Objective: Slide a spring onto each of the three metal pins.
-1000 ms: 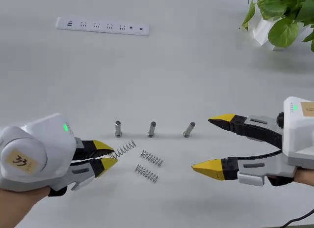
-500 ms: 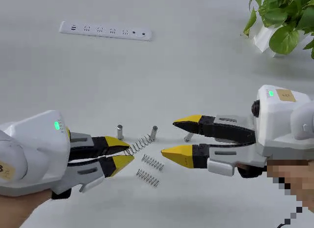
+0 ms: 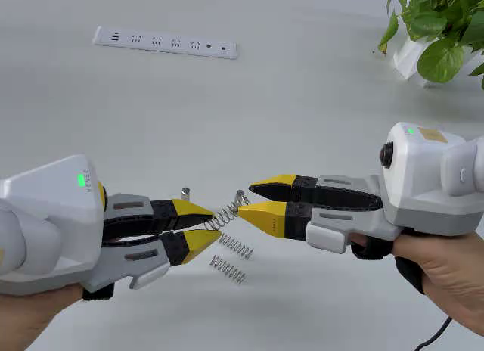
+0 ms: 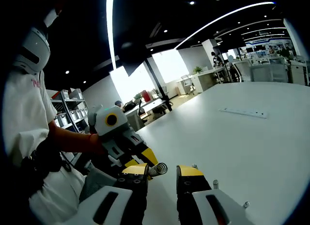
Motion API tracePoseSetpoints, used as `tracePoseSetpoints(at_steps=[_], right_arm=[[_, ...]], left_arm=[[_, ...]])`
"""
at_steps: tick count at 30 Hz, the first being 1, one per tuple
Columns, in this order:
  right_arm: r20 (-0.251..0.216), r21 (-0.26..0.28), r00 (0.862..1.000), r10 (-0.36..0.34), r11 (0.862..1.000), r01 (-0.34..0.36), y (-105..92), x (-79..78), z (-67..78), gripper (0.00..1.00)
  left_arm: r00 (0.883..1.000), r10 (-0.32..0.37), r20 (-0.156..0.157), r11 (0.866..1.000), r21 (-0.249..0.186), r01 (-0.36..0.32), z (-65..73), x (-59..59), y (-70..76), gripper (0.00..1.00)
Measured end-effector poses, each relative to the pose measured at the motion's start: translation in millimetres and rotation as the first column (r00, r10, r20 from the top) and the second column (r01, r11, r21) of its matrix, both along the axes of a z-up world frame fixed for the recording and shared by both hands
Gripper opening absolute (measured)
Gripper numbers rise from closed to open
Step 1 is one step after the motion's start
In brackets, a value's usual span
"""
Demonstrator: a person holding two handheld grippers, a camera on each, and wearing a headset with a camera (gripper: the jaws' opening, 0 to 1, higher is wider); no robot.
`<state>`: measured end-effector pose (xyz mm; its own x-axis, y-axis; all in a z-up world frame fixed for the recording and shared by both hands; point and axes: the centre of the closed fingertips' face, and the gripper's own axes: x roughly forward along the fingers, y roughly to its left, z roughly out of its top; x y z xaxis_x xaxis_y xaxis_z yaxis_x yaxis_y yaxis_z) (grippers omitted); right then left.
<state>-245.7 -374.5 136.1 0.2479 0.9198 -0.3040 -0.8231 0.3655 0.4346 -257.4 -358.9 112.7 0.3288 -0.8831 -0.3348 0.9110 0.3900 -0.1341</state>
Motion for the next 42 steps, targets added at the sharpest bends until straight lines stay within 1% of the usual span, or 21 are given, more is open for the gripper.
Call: tracePoseSetpoints(at_steps=[8,13,17,21,34,42], right_arm=[[-0.010,0.018,1.000,0.014,1.000,-0.014,4.1,-4.8,3.7,0.08],[-0.012,0.016,1.000,0.015,1.000,-0.015,3.3,-4.1,2.9,0.07],[0.000,0.016,1.000,0.023,1.000,-0.023,4.2,-4.7,4.8,0.07],[0.015,0.001,0.999,0.035,0.999,-0.035,6.7,-7.1,6.5,0.07],[0.038,-0.018,0.997,0.074,0.997,-0.073,12.3,-12.2,11.2,0.07],[0.057,-0.039,0.993,0.100,0.994,-0.098,15.0,-14.2,12.6,0.07]], left_arm=[[1.000,0.001,0.003,1.000,-0.017,-0.001,3.5,0.1,-0.4,0.07],[1.000,0.000,0.002,1.000,-0.018,0.000,3.5,-0.2,-0.5,0.07],[1.000,-0.001,-0.002,1.000,-0.020,0.001,2.8,-0.5,-1.1,0.07],[1.000,-0.003,-0.006,1.000,-0.020,0.003,2.0,-0.4,-1.9,0.07],[1.000,-0.011,-0.015,1.000,-0.021,0.011,-0.2,-2.4,-3.5,0.07],[1.000,-0.018,-0.019,1.000,-0.021,0.018,-1.7,-4.4,-4.5,0.07]])
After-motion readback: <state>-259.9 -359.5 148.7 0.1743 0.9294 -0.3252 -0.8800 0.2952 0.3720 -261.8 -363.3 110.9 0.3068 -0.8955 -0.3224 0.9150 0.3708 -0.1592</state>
